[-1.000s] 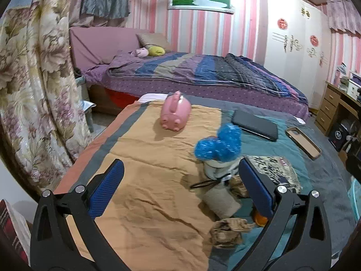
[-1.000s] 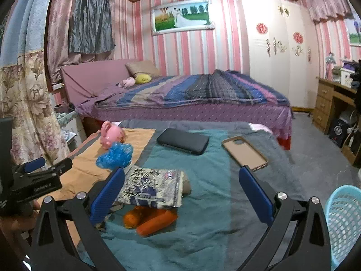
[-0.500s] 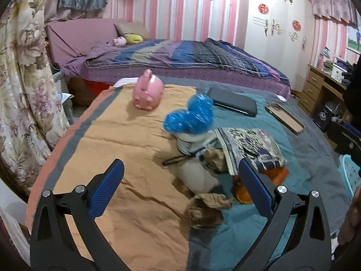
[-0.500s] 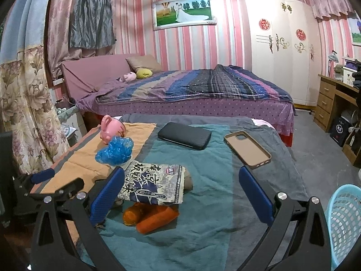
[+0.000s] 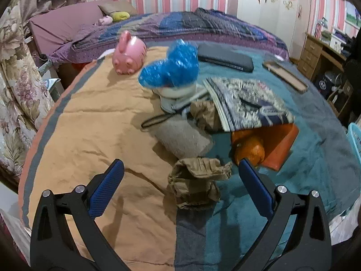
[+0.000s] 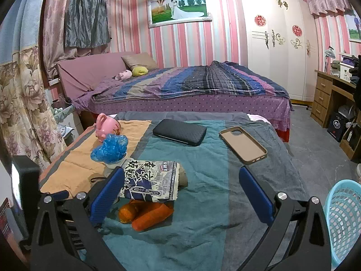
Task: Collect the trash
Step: 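Grasp the crumpled brown cloth with the left gripper while the right gripper approaches the wrapper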
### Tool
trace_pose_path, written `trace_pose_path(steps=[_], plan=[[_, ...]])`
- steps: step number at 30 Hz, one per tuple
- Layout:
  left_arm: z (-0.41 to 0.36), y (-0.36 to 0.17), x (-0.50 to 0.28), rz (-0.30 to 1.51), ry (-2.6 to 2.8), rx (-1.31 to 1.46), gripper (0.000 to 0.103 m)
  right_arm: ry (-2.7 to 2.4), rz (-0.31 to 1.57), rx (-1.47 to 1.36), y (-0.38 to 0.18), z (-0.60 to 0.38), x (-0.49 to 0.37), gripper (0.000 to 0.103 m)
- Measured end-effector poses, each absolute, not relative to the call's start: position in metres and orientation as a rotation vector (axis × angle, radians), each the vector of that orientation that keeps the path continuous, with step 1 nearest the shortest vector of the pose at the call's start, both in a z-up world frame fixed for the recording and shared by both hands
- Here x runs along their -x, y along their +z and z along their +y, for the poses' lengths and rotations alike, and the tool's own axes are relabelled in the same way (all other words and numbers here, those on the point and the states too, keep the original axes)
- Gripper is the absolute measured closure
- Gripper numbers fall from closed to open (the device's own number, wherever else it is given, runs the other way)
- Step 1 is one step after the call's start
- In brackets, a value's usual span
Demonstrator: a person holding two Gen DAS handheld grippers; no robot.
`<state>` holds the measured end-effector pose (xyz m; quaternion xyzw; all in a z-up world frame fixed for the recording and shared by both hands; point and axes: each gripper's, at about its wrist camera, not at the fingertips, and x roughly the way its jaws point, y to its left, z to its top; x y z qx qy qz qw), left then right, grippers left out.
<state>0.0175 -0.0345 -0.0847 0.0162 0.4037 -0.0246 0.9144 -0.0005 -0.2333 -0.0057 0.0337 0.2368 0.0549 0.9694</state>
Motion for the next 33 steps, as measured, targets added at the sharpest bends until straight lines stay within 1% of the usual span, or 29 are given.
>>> trace_pose_path(steps=[4,6,7,9,10,11,12,18,23,26,33], plan=[[-0.040,-0.095,-0.023,0.868,-0.058,-0.055,0.006,0.116,0.480,-0.067,-0.006,-0.233,0.001,0.004],[-0.043,-0.100,-0.027,0.887,-0.065,-0.068,0.012,0.113,0.479,-0.067,-0.006,-0.233,0.001,0.004],[-0.043,-0.102,-0.028,0.892,-0.066,-0.068,0.017,0.114,0.479,-0.068,-0.006,-0.233,0.001,0.004],[-0.042,-0.103,-0.030,0.897,-0.067,-0.060,0.031,0.114,0.479,-0.068,-0.006,-0.232,0.001,0.004],[-0.041,-0.102,-0.030,0.898,-0.071,-0.055,0.035,0.115,0.479,-0.067,-0.006,-0.232,0.001,0.004],[-0.040,-0.102,-0.030,0.897,-0.079,-0.049,0.047,0.116,0.479,-0.065,-0.006,-0.232,0.001,0.004],[-0.039,-0.101,-0.030,0.899,-0.091,-0.040,0.054,0.116,0.479,-0.065,-0.006,-0.232,0.001,0.004],[-0.031,-0.092,-0.027,0.869,-0.093,-0.004,0.058,0.119,0.480,-0.064,-0.007,-0.231,0.002,0.004],[-0.006,-0.065,-0.021,0.760,-0.014,-0.009,0.058,0.131,0.469,-0.055,-0.008,-0.226,0.003,0.004],[0.011,-0.056,-0.020,0.727,0.024,0.016,0.058,0.149,0.470,-0.038,-0.011,-0.220,0.001,0.004],[0.031,-0.051,-0.032,0.713,0.056,0.067,0.058,0.265,0.522,0.132,-0.034,-0.171,-0.017,0.004]])
